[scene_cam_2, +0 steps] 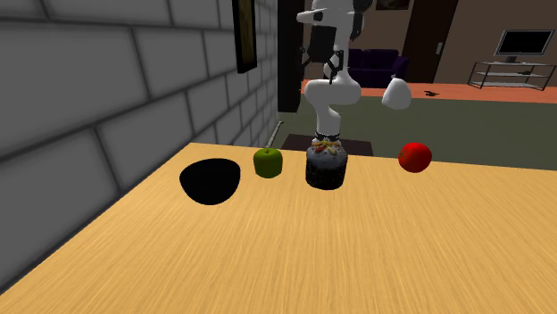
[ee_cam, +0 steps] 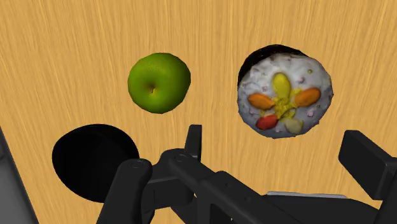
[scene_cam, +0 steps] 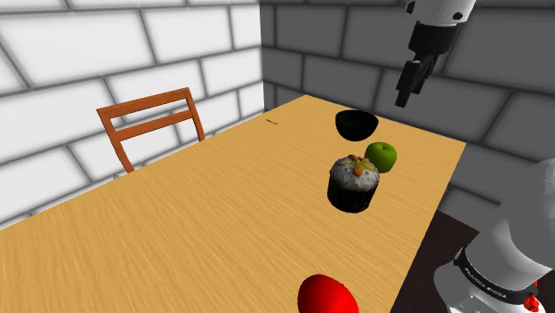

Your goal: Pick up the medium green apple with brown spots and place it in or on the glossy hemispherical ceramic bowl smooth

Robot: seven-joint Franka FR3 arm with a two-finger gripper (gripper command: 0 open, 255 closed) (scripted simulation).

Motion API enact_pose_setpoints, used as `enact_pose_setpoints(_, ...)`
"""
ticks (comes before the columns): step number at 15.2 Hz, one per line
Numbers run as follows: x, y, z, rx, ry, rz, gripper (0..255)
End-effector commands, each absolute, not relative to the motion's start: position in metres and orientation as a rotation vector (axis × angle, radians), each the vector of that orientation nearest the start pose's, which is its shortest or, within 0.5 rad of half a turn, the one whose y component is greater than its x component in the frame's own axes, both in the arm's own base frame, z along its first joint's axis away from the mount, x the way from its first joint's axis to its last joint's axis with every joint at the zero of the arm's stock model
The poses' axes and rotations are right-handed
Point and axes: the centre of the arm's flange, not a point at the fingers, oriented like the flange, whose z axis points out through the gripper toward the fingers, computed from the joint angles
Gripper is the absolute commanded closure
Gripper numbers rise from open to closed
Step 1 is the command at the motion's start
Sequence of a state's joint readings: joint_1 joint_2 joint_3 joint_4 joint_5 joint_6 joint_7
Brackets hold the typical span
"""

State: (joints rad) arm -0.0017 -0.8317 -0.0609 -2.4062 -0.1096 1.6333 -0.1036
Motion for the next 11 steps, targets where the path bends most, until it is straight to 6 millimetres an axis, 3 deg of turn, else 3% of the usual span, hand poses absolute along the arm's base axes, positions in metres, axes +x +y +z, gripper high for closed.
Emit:
enact_pose_setpoints(1,0.299,-0.035,0.586,-3.207,-0.102,-0.085,0)
enact_pose_setpoints(11,0.332,-0.125,0.493,-3.017,-1.067,0.087,0)
